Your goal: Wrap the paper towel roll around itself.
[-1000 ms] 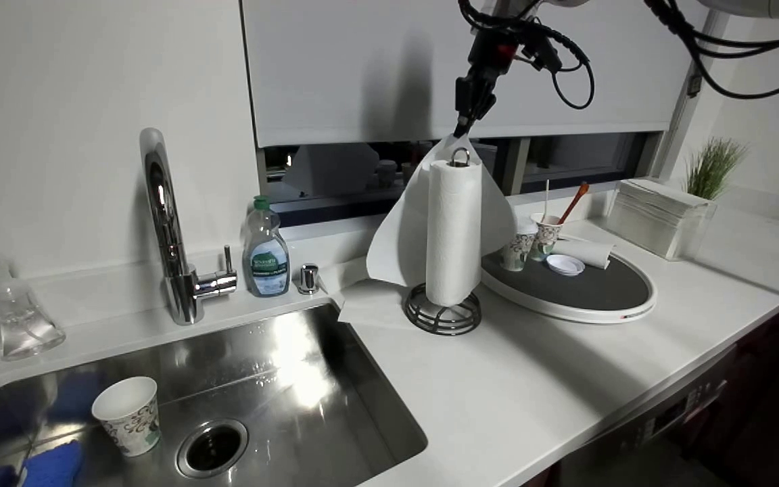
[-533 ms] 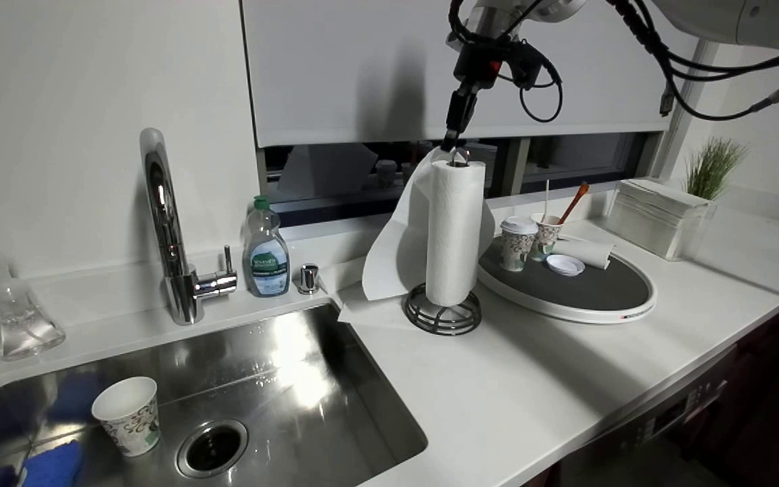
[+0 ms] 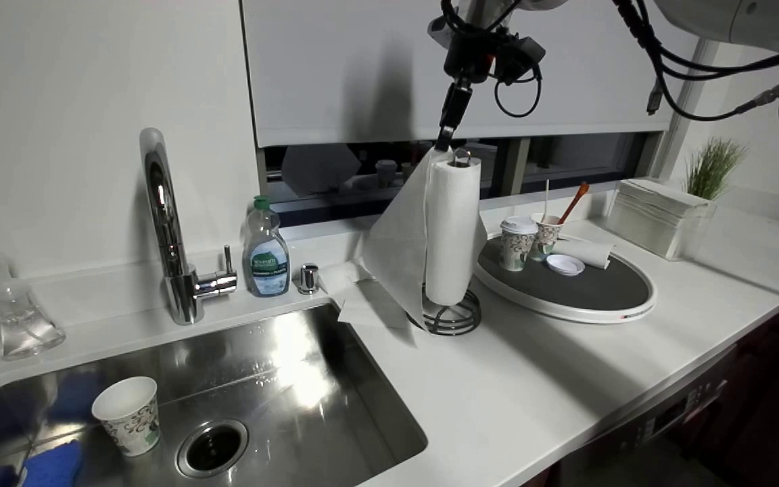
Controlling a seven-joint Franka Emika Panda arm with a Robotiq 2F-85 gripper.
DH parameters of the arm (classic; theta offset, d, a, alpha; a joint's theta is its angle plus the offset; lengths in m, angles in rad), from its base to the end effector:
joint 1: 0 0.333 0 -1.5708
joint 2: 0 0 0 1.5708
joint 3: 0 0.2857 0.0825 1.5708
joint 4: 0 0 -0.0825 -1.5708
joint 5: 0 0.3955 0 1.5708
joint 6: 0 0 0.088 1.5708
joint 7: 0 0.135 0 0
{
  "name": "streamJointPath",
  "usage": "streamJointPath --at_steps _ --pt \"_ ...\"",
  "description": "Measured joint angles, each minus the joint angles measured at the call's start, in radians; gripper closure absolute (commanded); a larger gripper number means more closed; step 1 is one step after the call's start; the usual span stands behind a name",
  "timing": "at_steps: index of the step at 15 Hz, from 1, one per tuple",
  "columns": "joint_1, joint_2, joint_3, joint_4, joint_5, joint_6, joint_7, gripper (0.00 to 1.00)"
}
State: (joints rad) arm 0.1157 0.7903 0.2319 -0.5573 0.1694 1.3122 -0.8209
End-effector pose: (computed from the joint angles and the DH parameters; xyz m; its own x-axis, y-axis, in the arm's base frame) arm 0.6823 0.1917 0.5189 0.4264 0.8752 0.2286 0.8974 -0.3777 -0.2280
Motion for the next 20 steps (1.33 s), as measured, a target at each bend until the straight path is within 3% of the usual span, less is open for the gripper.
streamJointPath --at_steps 4,5,9,16,20 --pt "0.000 0.004 0.023 0.004 0.004 -0.102 -0.092 1.00" --pt "0.000 0.004 0.026 0.006 0.004 -0.142 -0.112 0.79" --pt "-0.004 0.003 0.027 0.013 0.000 -0.246 -0.141 0.53" --pt "-0.040 -0.006 0.037 0.059 0.050 -0.255 -0.107 0.01" --pt "-0.054 -0.011 0.035 0.124 0.083 -0.304 -0.049 0.00"
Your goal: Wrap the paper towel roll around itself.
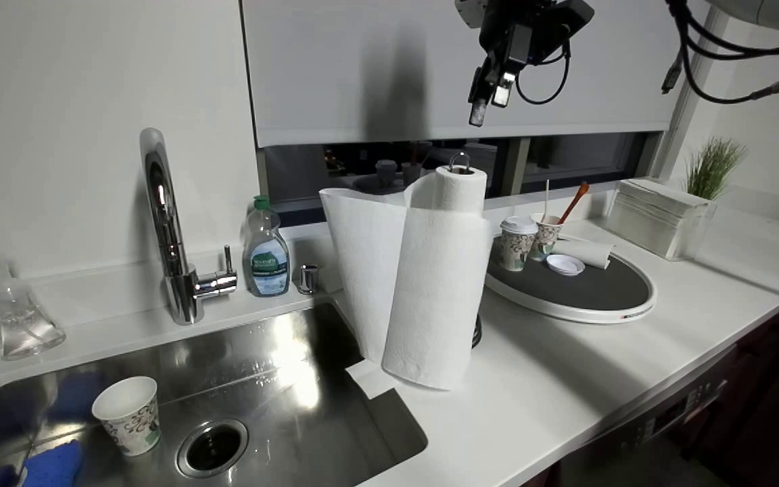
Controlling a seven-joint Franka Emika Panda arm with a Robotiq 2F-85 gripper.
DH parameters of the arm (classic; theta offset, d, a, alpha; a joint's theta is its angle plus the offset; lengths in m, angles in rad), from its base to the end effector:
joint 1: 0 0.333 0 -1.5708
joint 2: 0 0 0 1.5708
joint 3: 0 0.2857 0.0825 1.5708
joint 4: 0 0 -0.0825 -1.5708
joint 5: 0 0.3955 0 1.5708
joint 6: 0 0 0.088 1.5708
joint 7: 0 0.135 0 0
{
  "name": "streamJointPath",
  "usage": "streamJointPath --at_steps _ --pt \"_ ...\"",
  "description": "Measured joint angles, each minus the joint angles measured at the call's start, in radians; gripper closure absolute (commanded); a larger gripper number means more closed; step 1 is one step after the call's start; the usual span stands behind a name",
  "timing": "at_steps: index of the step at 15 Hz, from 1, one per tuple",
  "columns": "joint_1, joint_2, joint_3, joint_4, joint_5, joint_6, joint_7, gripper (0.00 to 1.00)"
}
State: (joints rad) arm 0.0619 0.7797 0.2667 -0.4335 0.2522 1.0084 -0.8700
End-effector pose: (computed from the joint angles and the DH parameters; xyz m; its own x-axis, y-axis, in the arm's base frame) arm 0.6338 0.1617 0.5639 0.3411 0.9140 0.2197 0.8955 -0.2449 -0.3717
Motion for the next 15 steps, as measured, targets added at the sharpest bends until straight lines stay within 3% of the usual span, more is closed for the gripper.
streamJointPath --at_steps 4,10,15 --pt "-0.028 -0.011 -0.021 -0.002 0.000 -0.043 0.089 0.01" --pt "-0.125 0.046 -0.019 -0.026 0.083 -0.175 0.233 0.00" --pt "-0.199 0.081 -0.010 -0.129 0.106 -0.179 0.264 0.00"
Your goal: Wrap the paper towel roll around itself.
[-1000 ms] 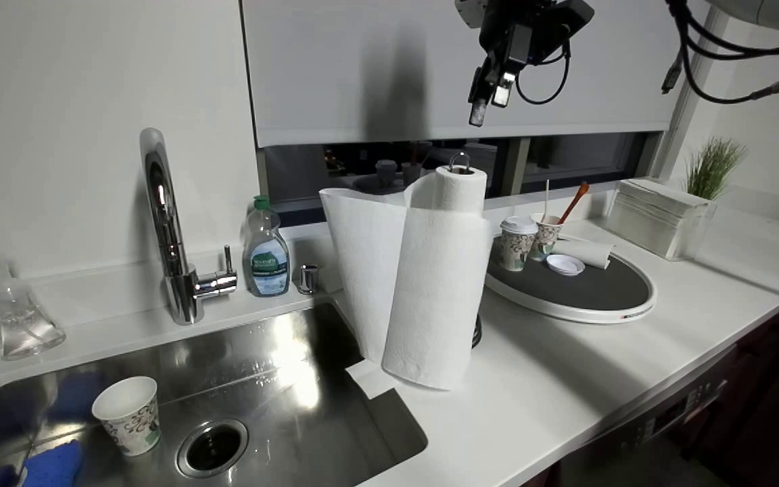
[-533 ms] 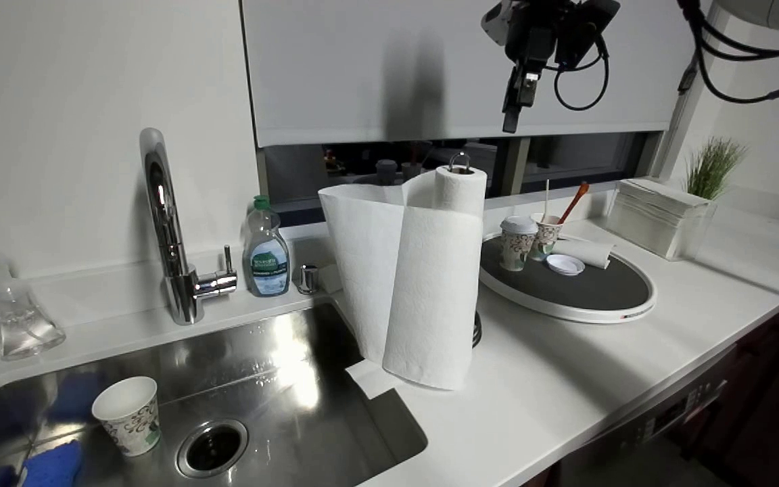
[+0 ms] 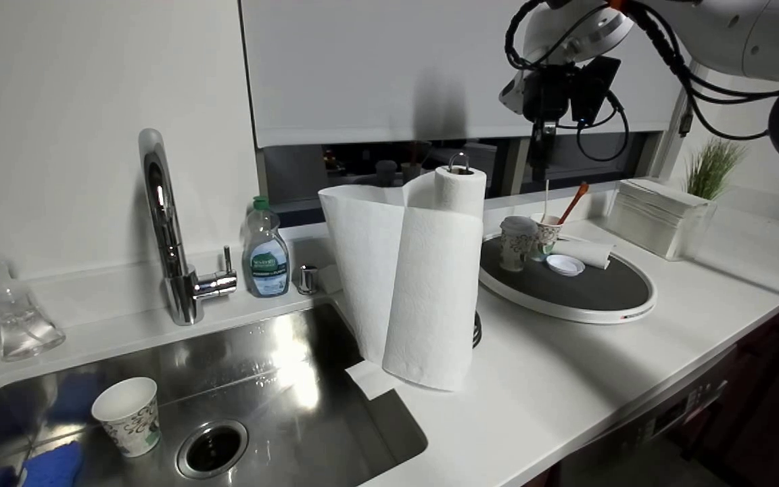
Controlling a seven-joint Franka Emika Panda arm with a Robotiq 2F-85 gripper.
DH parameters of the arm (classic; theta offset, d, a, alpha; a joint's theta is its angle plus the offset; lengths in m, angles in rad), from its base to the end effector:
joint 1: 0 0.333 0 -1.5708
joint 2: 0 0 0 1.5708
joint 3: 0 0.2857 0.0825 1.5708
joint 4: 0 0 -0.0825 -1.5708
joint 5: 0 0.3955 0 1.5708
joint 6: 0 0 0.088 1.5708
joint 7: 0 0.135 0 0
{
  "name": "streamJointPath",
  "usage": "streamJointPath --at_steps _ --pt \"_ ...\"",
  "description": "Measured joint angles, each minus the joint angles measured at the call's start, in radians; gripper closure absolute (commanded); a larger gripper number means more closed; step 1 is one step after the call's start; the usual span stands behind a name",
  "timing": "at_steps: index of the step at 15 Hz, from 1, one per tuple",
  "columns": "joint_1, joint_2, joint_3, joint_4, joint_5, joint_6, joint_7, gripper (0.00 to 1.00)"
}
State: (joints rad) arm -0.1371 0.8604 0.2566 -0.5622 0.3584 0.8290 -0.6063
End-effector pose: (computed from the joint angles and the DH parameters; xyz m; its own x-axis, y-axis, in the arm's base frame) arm 0.6420 0.0518 0.4647 0.6253 0.7770 -0.0722 0.5371 -0.4956 -0.6825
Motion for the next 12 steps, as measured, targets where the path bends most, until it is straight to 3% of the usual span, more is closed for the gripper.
streamJointPath --at_steps 4,12 --pt "0.009 -0.007 0.003 0.007 -0.001 0.045 0.025 0.00" --pt "0.020 -0.058 -0.003 -0.103 0.065 0.440 0.342 0.00"
